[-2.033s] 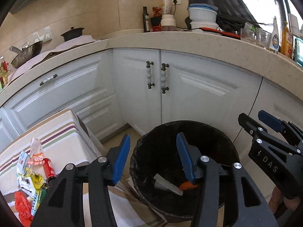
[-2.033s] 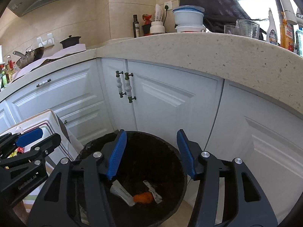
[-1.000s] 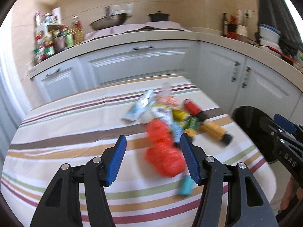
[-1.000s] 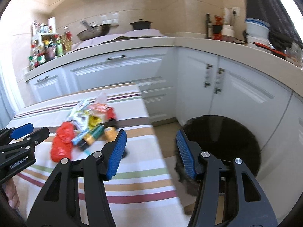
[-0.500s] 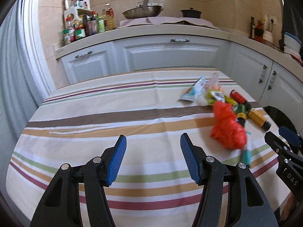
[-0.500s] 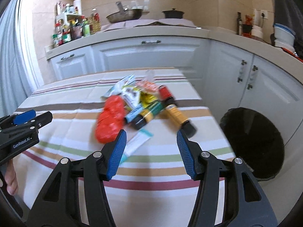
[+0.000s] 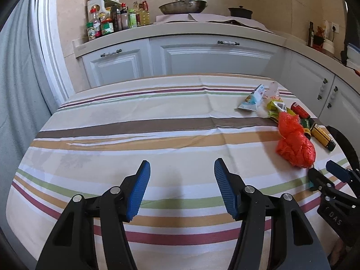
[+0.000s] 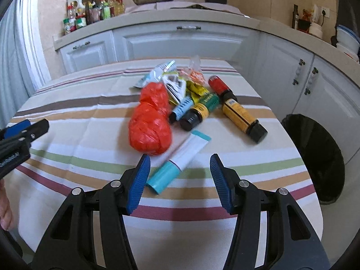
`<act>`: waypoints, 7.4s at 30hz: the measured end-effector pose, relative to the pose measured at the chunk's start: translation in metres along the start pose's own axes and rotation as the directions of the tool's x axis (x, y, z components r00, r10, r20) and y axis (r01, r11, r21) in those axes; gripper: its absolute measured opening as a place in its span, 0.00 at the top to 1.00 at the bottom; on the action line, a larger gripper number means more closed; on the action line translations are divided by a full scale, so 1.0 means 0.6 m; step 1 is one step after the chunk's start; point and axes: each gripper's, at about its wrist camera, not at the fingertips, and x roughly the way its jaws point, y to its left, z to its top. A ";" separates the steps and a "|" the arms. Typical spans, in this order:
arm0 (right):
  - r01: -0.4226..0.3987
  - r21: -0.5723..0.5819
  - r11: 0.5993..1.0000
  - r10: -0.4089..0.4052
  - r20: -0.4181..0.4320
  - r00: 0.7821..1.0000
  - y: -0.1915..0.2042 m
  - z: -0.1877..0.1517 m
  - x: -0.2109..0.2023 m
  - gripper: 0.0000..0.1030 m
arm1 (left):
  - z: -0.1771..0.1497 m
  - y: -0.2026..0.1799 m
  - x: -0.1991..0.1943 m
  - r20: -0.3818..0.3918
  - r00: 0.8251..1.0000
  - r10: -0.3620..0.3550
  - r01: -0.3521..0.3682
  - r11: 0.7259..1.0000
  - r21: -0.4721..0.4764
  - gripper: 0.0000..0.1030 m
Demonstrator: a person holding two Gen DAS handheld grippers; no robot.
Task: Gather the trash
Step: 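Return both tools to the table and grasp the teal-capped tube with the right tool, then grasp the red bag with the left tool while the right tool holds the teal tube, then carry the red bag and teal tube over the bin and release them, then move both tools back to the table and grasp the amber bottle with the right tool, then grasp the light blue tube with the left tool while the right tool holds the amber bottle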
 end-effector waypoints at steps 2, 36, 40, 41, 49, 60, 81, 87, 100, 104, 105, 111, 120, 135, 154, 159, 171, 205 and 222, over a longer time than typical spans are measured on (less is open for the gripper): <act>0.013 0.007 1.000 -0.013 -0.008 1.000 -0.006 -0.002 0.003 0.48 | -0.001 -0.003 0.002 -0.001 1.000 -0.011 0.011 1.000 0.005 0.44; 0.063 0.059 0.996 -0.069 0.104 0.992 -0.102 0.015 -0.055 0.89 | 0.006 -0.144 -0.013 -0.017 0.986 -0.169 0.169 0.981 0.092 0.44; 0.087 0.100 0.991 -0.098 0.114 0.989 -0.141 0.015 -0.060 0.89 | 0.011 -0.178 -0.009 -0.023 0.982 -0.188 0.189 0.977 0.103 0.44; 0.090 0.108 0.990 -0.102 0.113 0.988 -0.149 0.015 -0.061 0.89 | 0.012 -0.188 -0.007 -0.025 0.981 -0.191 0.192 0.976 0.105 0.44; 0.121 0.170 0.978 -0.143 0.125 0.982 -0.215 0.014 -0.068 0.89 | 0.021 -0.234 0.025 -0.055 0.979 -0.197 0.202 0.974 0.101 0.39; 0.117 0.192 0.974 -0.143 0.124 0.982 -0.234 0.011 -0.064 0.89 | 0.017 -0.231 0.039 -0.086 0.975 -0.205 0.212 0.973 0.086 0.60; 0.231 0.241 0.943 -0.284 0.213 0.935 -0.306 0.037 -0.126 0.89 | 0.071 -0.311 -0.062 0.077 0.931 -0.357 0.336 0.919 0.205 0.63; 0.290 0.282 0.915 -0.354 0.213 0.911 -0.366 0.039 -0.133 0.89 | 0.092 -0.398 -0.057 0.080 0.896 -0.437 0.404 0.876 0.264 0.63; 0.340 0.348 0.873 -0.417 0.172 0.893 -0.465 0.023 -0.114 0.89 | 0.099 -0.547 -0.033 0.056 0.867 -0.495 0.439 0.812 0.386 0.63; 0.344 0.361 0.867 -0.422 0.161 0.892 -0.484 0.018 -0.104 0.89 | 0.096 -0.579 -0.018 0.032 0.868 -0.495 0.441 0.799 0.409 0.63; 0.346 0.364 0.865 -0.424 0.159 0.892 -0.487 0.017 -0.102 0.89 | 0.094 -0.583 -0.016 0.028 0.869 -0.495 0.441 0.798 0.412 0.63; 0.350 0.377 0.858 -0.428 0.146 0.892 -0.506 0.012 -0.089 0.89 | 0.092 -0.606 0.003 0.013 0.873 -0.487 0.437 0.795 0.420 0.63; 0.348 0.398 0.849 -0.432 0.141 0.891 -0.527 0.011 -0.071 0.72 | 0.095 -0.635 0.016 0.015 0.872 -0.489 0.437 0.792 0.427 0.49; 0.318 0.385 0.866 -0.413 0.193 0.890 -0.488 0.033 -0.094 0.64 | 0.118 -0.566 -0.016 0.078 0.885 -0.458 0.405 0.843 0.356 0.28; 0.143 0.238 0.961 -0.201 0.242 0.949 -0.304 0.091 -0.062 0.63 | 0.124 -0.331 -0.014 0.117 0.961 -0.249 0.229 0.960 0.160 0.26; 0.111 0.199 0.974 -0.157 0.231 0.960 -0.260 0.097 -0.046 0.63 | 0.120 -0.278 -0.006 0.114 0.973 -0.200 0.186 0.975 0.120 0.26; 0.051 0.113 0.992 -0.069 0.167 0.983 -0.183 0.103 0.003 0.63 | 0.100 -0.171 0.032 0.057 0.994 -0.097 0.096 0.995 0.030 0.26; -0.029 -0.036 0.999 0.025 -0.099 0.995 -0.121 0.092 0.083 0.76 | 0.078 -0.136 0.070 -0.026 0.994 -0.108 0.108 0.994 0.013 0.26; 0.005 0.054 0.999 -0.003 -0.047 0.999 -0.190 0.083 0.049 0.76 | 0.072 -0.240 0.082 -0.086 0.972 -0.219 0.228 0.967 0.111 0.37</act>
